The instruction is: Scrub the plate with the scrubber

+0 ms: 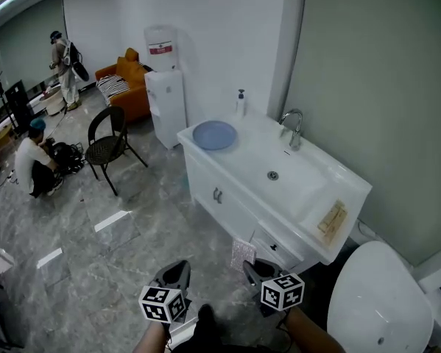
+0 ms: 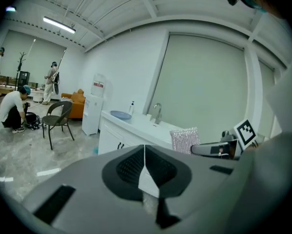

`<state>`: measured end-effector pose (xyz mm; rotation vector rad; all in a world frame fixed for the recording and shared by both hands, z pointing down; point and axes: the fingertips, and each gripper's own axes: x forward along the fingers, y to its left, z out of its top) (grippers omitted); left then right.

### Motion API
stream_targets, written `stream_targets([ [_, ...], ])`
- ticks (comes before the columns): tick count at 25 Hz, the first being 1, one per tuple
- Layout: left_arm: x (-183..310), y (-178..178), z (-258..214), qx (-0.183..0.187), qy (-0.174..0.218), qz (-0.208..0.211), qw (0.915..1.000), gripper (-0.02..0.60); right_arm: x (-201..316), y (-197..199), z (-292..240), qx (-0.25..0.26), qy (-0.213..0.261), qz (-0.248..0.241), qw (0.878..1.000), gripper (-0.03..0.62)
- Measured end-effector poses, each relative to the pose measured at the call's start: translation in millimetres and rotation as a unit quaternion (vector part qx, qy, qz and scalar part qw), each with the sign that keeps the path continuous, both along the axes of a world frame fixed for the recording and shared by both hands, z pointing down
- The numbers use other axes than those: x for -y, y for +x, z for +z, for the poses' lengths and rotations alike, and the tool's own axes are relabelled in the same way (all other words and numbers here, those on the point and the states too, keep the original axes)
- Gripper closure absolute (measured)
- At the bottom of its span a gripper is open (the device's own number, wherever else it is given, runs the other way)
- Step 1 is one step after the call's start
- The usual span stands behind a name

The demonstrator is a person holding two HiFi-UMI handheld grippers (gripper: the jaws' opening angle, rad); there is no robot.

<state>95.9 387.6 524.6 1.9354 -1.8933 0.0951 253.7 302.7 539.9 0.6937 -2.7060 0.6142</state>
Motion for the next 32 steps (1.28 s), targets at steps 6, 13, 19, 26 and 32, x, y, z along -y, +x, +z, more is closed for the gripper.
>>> stream_targets([
  [6,37.0,-45.7,2.2,-0.013,-0.003,0.010,0.9999,0.565,32.9,-47.1,-4.5,-0.011,0.004,0.014,1.000,0.520],
  [13,70.5,-85.0,9.1,-0.029,-0.006,0.024,0.9993,0.564,65.1,-83.7,0.6,-0.021,-0.003,0.033,0.999,0.519],
  [19,96.9,-108.2,8.4,-0.027,-0.004,0.048,0.9985,0.564,92.9,-110.0,-5.2,-0.015,0.002,0.054,0.998,0.519],
  [26,117.7,-121.3,6.9,-0.033,-0.004,0.055,0.9979,0.565,111.3,-127.0,-8.3,-0.014,0.003,0.052,0.999,0.519],
  [32,138.0,-136.4,10.1,-0.035,-0.013,0.046,0.9983,0.565,146.7,-144.1,-4.8,-0.007,-0.008,0.049,0.999,0.519],
])
